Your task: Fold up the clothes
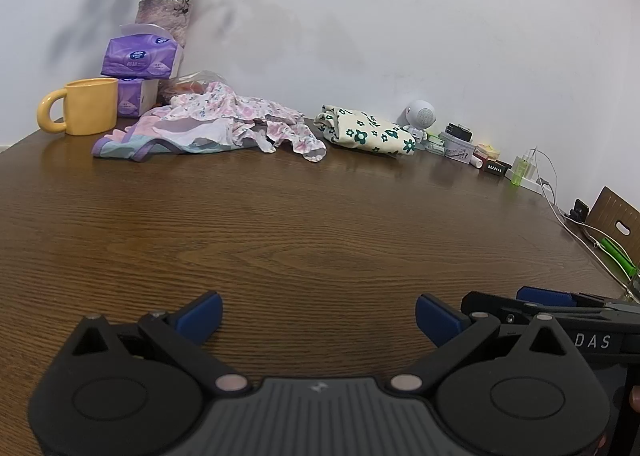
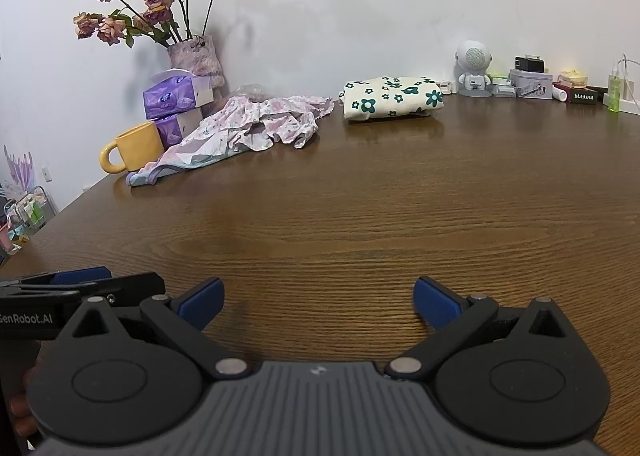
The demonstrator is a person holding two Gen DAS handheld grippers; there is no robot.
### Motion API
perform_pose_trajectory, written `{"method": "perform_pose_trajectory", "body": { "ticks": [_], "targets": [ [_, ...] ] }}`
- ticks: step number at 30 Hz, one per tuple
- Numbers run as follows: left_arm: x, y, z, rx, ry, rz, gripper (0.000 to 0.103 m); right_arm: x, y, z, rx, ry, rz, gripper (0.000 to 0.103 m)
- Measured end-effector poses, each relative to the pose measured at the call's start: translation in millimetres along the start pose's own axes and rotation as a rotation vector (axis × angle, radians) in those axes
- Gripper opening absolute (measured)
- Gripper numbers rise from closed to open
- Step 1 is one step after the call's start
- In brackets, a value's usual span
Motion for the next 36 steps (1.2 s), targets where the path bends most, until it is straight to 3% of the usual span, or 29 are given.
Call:
{"method": "perform_pose_trajectory", "body": {
  "ticks": [36],
  "targets": [
    [0.6,0.0,0.2,-0.004,-0.002,0.0,0.103,-0.7,0.8,0.2,0.003,0.008,-0.007,0.103]
  ]
}}
Point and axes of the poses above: each gripper's, at about its wrist camera, not at the fingertips, and y roughly against the way its jaws point, z to its left, x to its underside, the point moved 9 cm from there along -y, roughly the way its jaws point, and after that the axes turned 3 degrees about x, right-handed, at the moved point
